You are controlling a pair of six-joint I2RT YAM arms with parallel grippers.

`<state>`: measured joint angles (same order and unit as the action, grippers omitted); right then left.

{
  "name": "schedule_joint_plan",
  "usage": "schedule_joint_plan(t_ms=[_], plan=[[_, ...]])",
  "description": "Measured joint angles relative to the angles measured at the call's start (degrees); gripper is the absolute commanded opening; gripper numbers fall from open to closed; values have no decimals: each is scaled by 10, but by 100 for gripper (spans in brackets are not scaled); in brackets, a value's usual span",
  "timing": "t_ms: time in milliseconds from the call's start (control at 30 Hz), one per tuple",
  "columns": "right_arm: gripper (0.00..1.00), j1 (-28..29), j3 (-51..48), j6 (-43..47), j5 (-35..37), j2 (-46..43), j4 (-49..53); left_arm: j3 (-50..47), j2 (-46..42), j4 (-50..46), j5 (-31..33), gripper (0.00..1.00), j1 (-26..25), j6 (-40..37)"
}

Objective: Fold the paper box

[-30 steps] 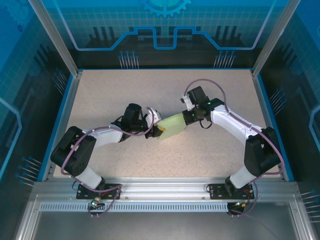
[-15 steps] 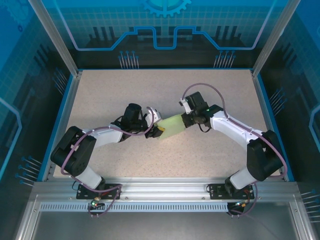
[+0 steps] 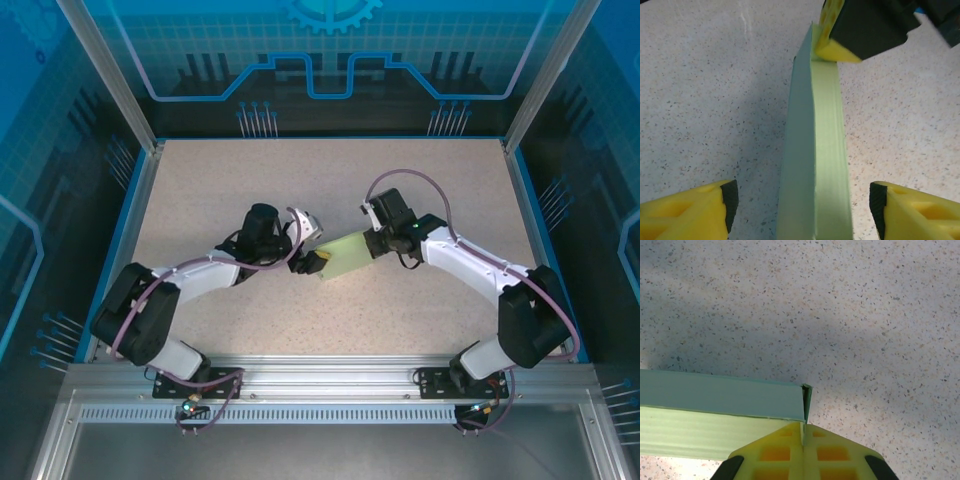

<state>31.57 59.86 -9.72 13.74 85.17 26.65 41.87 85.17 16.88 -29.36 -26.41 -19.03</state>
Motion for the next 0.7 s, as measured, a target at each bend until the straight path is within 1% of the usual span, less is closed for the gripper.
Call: schedule_joint_plan(t_ms=[133,200,267,400,467,533,600,700], plan=[[1,1,0,-9,8,-2,6,0,-40,-32,1,70,0,39],[1,3,0,-11,10,-2,7,3,-57,-59,12,68,-4,60],[1,4,0,-13,11,-3,8,16,-66,-99,38,67,-15,77],[1,4,0,-15,11,-3,8,52,-67,-170,95,59,-50,95],[1,4,0,-15,11,-3,9,66,-67,-196,121,56,-61,101],[1,4,0,-15,11,-3,9,75,-66,-216,149,54,-64,101],[1,4,0,-15,11,-3,9,82,-63,-232,170,50,-64,101],[1,4,0,-15,12,-3,9,89,-61,-257,191,44,-64,100]])
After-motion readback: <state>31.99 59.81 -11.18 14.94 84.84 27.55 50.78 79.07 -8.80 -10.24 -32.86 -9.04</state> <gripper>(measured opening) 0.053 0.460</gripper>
